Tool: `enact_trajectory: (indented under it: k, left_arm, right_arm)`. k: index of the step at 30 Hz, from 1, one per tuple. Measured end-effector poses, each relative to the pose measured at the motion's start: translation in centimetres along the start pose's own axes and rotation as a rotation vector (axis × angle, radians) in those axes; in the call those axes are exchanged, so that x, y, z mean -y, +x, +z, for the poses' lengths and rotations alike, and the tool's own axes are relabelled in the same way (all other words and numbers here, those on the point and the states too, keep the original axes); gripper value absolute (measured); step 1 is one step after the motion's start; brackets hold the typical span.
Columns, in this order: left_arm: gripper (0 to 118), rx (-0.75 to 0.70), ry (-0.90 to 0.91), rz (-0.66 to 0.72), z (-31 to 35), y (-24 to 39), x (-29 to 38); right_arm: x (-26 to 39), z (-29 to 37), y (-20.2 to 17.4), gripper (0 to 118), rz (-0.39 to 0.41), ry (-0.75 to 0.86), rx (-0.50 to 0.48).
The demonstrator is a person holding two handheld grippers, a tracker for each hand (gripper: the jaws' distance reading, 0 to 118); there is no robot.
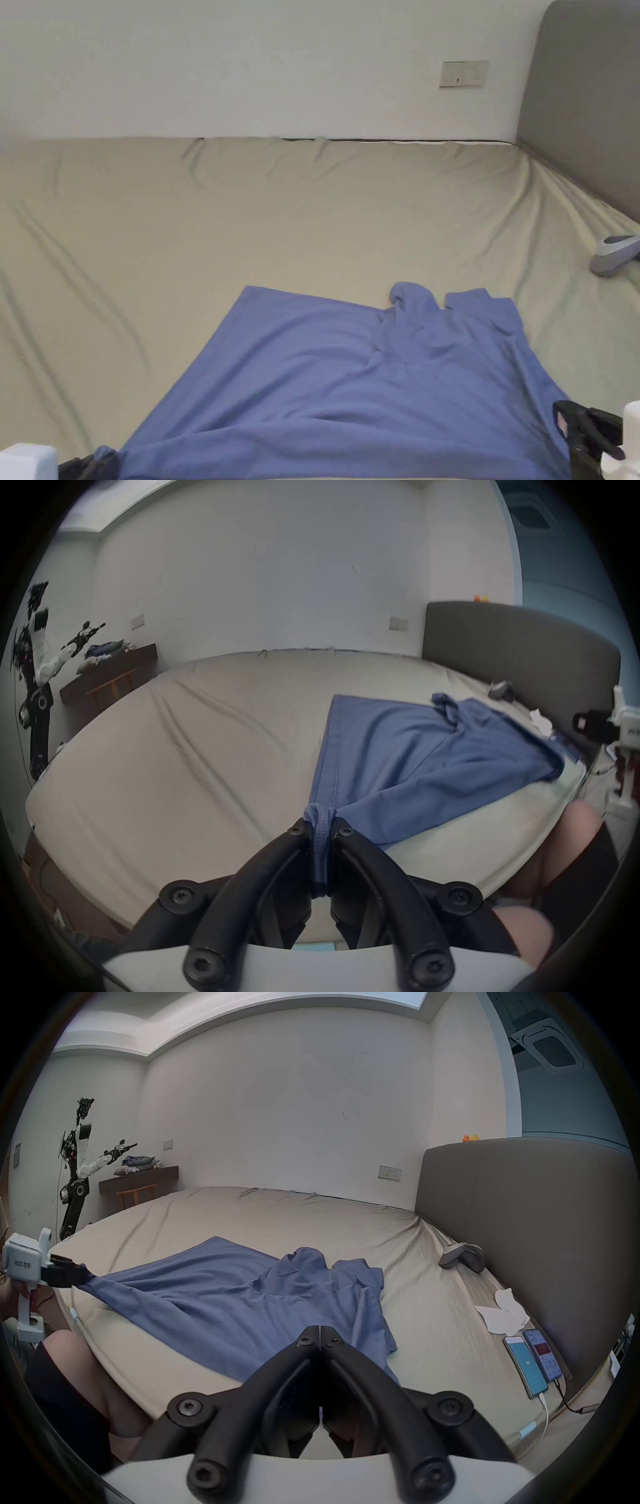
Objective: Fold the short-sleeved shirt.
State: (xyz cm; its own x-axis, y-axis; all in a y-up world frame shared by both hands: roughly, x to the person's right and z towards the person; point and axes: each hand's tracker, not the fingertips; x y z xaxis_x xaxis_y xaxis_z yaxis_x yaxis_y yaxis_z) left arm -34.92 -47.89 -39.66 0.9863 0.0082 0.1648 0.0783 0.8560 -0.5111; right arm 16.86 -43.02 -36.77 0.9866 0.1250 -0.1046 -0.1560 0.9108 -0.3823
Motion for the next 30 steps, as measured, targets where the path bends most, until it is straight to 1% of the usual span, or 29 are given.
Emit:
enact_trajectory:
  k: [1, 2, 3, 4, 5, 6, 7, 8, 9, 10, 11, 12, 13, 14, 16, 18, 19, 20, 21, 22, 23, 24, 25, 26, 27, 28, 29, 30]
  left_arm:
    - [5, 0.004, 0.002, 0.009, 0.3, -0.1, -0.2]
    - [5, 0.000, 0.009, 0.013, 1.0, 1.0, -1.0]
    - [5, 0.008, 0.010, 0.022, 1.2, 1.2, -1.3]
    - [5, 0.015, 0.010, 0.033, 1.2, 1.2, -1.5]
    - [5, 0.016, 0.007, 0.040, 1.2, 1.3, -1.6]
    - [5, 0.018, 0.007, 0.046, 1.1, 1.5, -2.1]
    - [5, 0.021, 0.002, 0.049, 1.0, 1.6, -2.3]
    - [5, 0.020, 0.002, 0.053, 1.0, 1.7, -2.4]
    - [5, 0.021, 0.001, 0.058, 0.8, 1.7, -2.6]
    - [5, 0.018, -0.002, 0.067, 0.7, 1.9, -3.1]
    - [5, 0.017, -0.005, 0.073, 0.5, 2.0, -3.3]
    - [5, 0.014, -0.009, 0.078, 0.3, 2.0, -3.4]
    - [5, 0.013, -0.012, 0.081, 0.1, 2.0, -3.4]
    - [5, 0.010, -0.016, 0.083, -0.1, 2.0, -3.4]
    - [5, 0.002, -0.025, 0.071, -0.6, 2.2, -3.4]
    - [5, -0.009, -0.033, 0.064, -1.1, 2.2, -3.4]
    - [5, -0.008, -0.041, 0.069, -1.4, 2.2, -3.5]
    - [5, -0.007, -0.047, 0.075, -1.6, 2.1, -3.5]
    - [5, -0.009, -0.050, 0.075, -1.6, 2.1, -3.5]
    - [5, -0.009, -0.053, 0.074, -1.7, 2.1, -3.5]
    - [5, -0.007, -0.055, 0.070, -1.8, 2.1, -3.6]
    - [5, -0.005, -0.057, 0.063, -1.8, 2.1, -3.6]
    - [5, -0.002, -0.059, 0.057, -1.8, 2.2, -3.7]
    - [5, 0.000, -0.058, 0.050, -1.8, 2.2, -3.8]
    - [5, -0.001, -0.052, 0.044, -1.7, 2.2, -4.0]
    - [5, -0.002, -0.040, 0.039, -1.4, 2.2, -4.3]
    - [5, -0.004, -0.024, 0.038, -1.1, 2.2, -4.7]
    - [5, -0.008, -0.009, 0.039, -0.8, 2.1, -5.0]
  right_arm:
    - [-0.3, -0.8, 0.1, 0, 0.007, 0.003, -0.004]
    - [-0.9, -1.7, 0.3, 2, 0.023, 0.016, -0.008]
    - [-1.7, -3.0, 0.5, 6, 0.055, 0.033, -0.010]
    - [-2.2, -4.4, 0.9, 20, 0.037, 0.022, -0.015]
    - [-2.9, -5.9, 1.3, 49, 0.038, 0.026, -0.015]
    - [-3.7, -7.7, 1.7, 73, 0.034, 0.016, -0.016]
    - [-4.7, -10.0, 2.2, 90, 0.025, -0.010, -0.014]
    - [-5.3, -11.9, 2.7, 104, 0.018, -0.033, -0.018]
    - [-5.9, -14.3, 3.3, 106, -0.001, -0.063, -0.022]
    - [-6.6, -16.4, 4.0, 106, -0.027, -0.079, 0.026]
    - [-7.7, -18.4, 4.7, 106, -0.001, -0.014, 0.059]
    - [-8.3, -20.9, 5.9, 106, -0.055, -0.048, 0.084]
    - [-8.5, -23.5, 7.0, 106, -0.157, -0.135, 0.086]
    - [-8.6, -25.6, 8.0, 106, -0.202, -0.184, 0.107]
    - [-8.2, -30.0, 10.2, 106, -0.269, -0.239, 0.158]
    - [-7.1, -33.0, 11.3, 104, -0.315, -0.332, 0.177]
    - [-6.1, -34.2, 11.6, 98, -0.323, -0.392, 0.141]
    - [-5.3, -34.5, 11.4, 82, -0.324, -0.452, 0.102]
    - [-4.3, -34.7, 11.0, 63, -0.307, -0.496, 0.069]
    - [-3.5, -34.8, 10.6, 48, -0.303, -0.508, 0.079]
    - [-3.2, -34.2, 10.5, 48, -0.314, -0.444, 0.090]
    - [-3.8, -33.2, 10.3, 42, -0.306, -0.405, 0.099]
    - [-3.8, -32.9, 10.5, 17, -0.322, -0.410, 0.033]
    - [-3.9, -32.6, 10.6, 4, -0.333, -0.424, -0.021]
    - [-4.5, -31.8, 10.6, 4, -0.297, -0.415, 0.032]
    - [-5.5, -30.7, 10.3, 4, -0.229, -0.369, 0.060]
    - [-6.2, -29.8, 10.5, 4, -0.208, -0.333, 0.071]
    - [-6.9, -28.9, 10.9, 4, -0.223, -0.304, 0.081]
